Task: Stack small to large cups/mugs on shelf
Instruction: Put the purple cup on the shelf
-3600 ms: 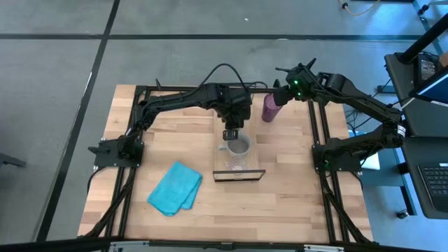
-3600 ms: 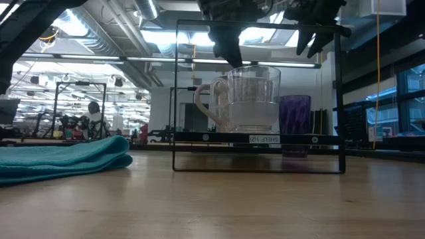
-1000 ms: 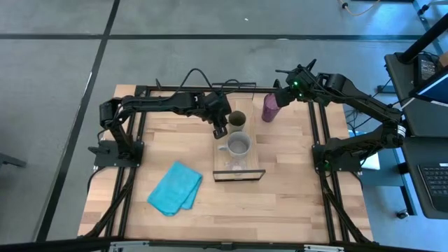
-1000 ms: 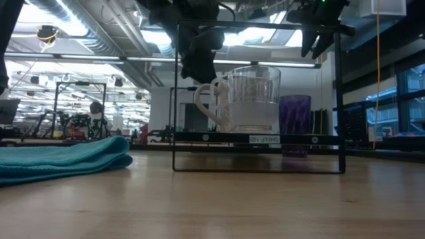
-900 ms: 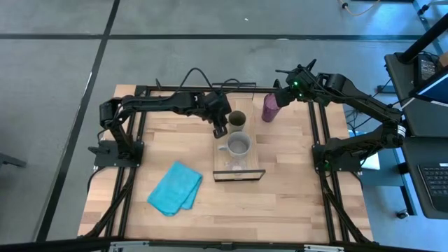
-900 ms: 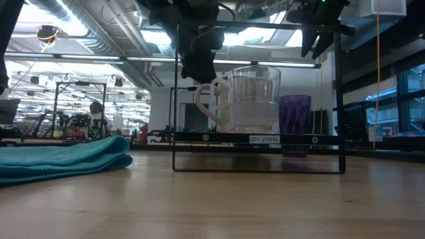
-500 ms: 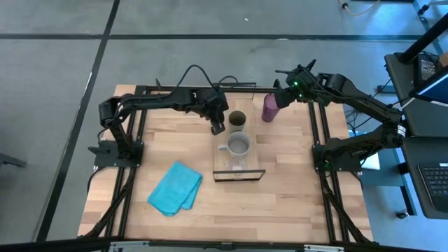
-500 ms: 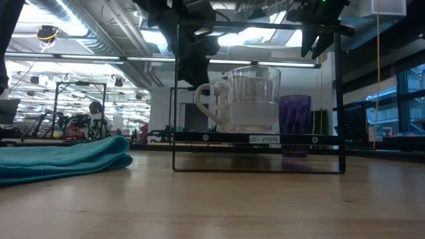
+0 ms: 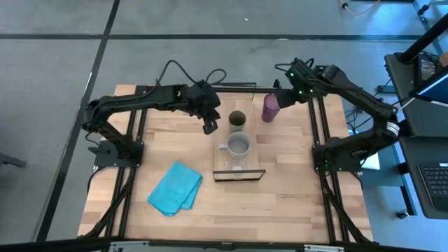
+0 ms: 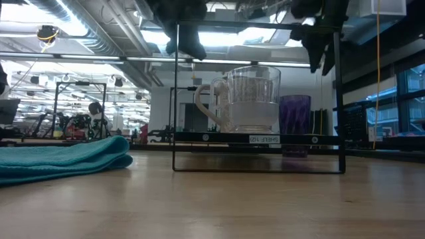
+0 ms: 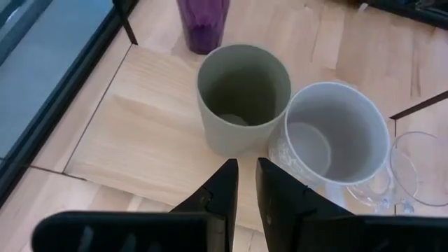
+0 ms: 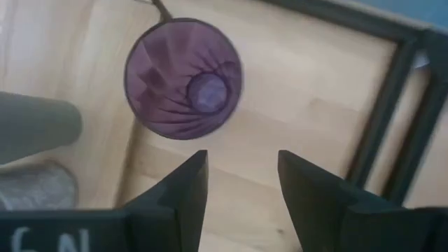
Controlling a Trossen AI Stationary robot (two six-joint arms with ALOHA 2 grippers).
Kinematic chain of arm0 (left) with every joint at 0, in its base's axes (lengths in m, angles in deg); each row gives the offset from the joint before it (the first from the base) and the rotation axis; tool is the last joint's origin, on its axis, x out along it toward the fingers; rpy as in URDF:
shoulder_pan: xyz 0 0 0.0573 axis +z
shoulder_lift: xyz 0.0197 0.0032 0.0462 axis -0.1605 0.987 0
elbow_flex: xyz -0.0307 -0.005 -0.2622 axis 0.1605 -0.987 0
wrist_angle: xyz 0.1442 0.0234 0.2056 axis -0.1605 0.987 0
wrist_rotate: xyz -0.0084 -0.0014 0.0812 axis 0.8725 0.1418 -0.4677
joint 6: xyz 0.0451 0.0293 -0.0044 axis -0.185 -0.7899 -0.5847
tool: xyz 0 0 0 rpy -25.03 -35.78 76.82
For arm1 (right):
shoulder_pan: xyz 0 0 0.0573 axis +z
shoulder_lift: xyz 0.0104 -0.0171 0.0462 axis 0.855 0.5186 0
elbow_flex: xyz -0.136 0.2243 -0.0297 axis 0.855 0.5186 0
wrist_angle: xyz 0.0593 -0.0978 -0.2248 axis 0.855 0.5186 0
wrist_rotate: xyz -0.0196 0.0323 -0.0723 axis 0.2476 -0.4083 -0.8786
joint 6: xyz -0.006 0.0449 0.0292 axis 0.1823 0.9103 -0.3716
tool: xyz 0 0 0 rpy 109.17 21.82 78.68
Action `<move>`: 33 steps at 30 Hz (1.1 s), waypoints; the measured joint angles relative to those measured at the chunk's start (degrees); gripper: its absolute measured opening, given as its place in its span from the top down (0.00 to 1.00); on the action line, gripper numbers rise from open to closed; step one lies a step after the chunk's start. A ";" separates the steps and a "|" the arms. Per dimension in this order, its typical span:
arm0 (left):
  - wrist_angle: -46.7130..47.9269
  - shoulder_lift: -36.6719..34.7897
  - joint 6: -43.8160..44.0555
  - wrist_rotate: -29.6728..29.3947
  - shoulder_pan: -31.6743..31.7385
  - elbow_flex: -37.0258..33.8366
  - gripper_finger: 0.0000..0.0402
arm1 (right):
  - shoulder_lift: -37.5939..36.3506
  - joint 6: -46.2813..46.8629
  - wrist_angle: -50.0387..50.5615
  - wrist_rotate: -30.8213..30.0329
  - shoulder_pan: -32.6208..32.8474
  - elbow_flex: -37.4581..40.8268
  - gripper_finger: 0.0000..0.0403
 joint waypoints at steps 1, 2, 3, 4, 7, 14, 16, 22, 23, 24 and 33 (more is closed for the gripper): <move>0.49 -0.33 0.04 -0.02 0.00 0.00 0.88 | 0.69 -0.13 -0.42 1.12 -0.52 0.00 0.57; 0.85 -0.46 0.18 -0.04 0.00 0.00 0.88 | 1.37 -0.17 -0.75 1.89 -0.79 0.00 0.57; 1.17 -0.58 0.40 -0.08 0.00 0.00 0.88 | 2.19 -0.22 -0.82 2.37 -0.98 -0.02 0.57; 2.08 -0.71 0.51 -0.23 0.02 -0.01 0.88 | 3.14 -0.43 -0.78 2.60 -1.32 -0.02 0.57; 3.52 -0.93 0.57 -1.10 0.05 -0.02 0.88 | 6.34 -1.58 -0.85 2.81 -1.76 0.00 0.57; 6.12 -0.91 0.05 -1.42 0.02 -0.04 0.88 | 11.32 -3.35 -3.51 3.07 -1.80 0.00 0.57; 6.06 -0.93 -0.04 -1.42 0.02 -0.04 0.88 | 12.23 -3.50 -4.69 3.10 -1.80 0.00 0.57; 6.12 -0.93 -1.49 -1.40 0.02 -0.04 0.88 | 14.26 -4.90 -4.78 0.79 -2.46 -0.12 0.57; 6.21 -0.93 -1.55 -1.41 0.02 -0.04 0.88 | 14.53 -4.94 -4.82 -0.32 -2.50 -0.12 0.57; 6.26 -0.93 -1.57 -1.40 0.02 -0.04 0.88 | 14.77 -4.95 -4.89 -0.93 -2.61 -0.10 0.57; 6.62 -0.93 -1.59 -1.40 0.07 -0.04 0.88 | 14.84 -5.50 -5.03 -1.29 -2.85 -0.02 0.57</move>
